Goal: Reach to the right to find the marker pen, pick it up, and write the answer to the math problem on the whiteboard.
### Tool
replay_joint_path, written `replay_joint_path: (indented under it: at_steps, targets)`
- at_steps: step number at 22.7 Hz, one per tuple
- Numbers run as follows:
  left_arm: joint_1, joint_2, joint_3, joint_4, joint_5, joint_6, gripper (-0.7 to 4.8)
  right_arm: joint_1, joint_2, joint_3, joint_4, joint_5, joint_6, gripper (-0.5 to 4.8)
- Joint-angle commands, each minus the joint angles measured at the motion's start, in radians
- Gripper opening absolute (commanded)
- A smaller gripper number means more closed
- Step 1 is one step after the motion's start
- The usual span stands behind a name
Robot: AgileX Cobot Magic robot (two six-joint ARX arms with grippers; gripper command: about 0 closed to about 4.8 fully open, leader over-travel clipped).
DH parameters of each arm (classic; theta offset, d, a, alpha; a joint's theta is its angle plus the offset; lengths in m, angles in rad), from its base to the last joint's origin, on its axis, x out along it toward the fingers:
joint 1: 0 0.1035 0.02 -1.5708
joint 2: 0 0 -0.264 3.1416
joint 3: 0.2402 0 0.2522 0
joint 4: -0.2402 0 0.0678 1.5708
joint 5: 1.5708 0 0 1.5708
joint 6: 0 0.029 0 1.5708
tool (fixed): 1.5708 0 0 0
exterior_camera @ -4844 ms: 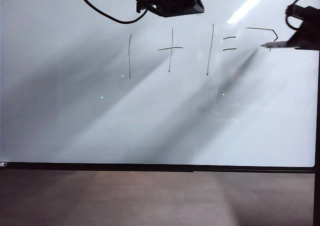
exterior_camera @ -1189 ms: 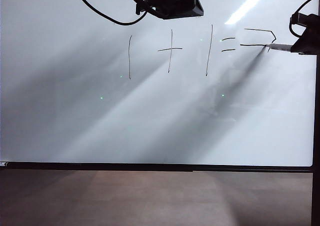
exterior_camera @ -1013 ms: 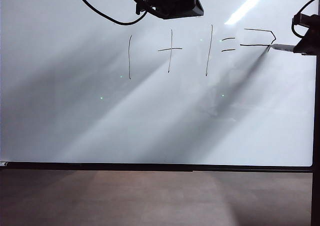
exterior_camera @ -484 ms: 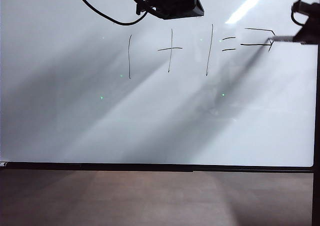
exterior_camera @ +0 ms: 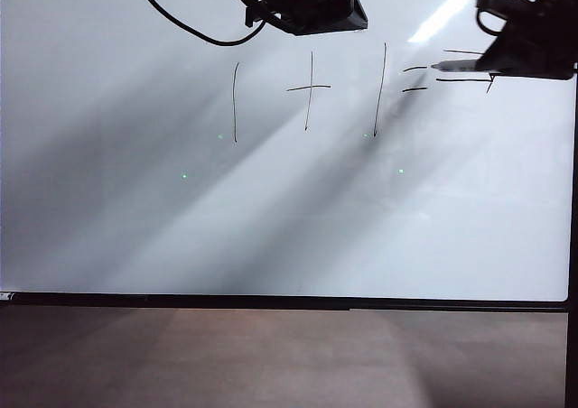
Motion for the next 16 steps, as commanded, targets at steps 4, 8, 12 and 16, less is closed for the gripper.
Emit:
replay_joint_path:
  at_steps: [4,8,12,16]
  targets:
    - [-0.003,-0.004,0.004,0.013,0.003,0.004,-0.05,0.019,-0.003,0.006,-0.006,0.053,-0.005,-0.06]
    - [-0.003,-0.004,0.004,0.012,0.003,0.004,-0.05,0.018,-0.003,0.006,-0.010,0.074,-0.007,-0.06]
    - [-0.003,-0.004,0.004,0.013,0.003,0.004,-0.05,0.018,-0.001,0.006,-0.011,0.072,-0.008,-0.06]
    - [-0.003,-0.004,0.004,0.012,0.003,0.004,-0.04,0.018,0.004,0.006,-0.012,0.072,-0.011,-0.06]
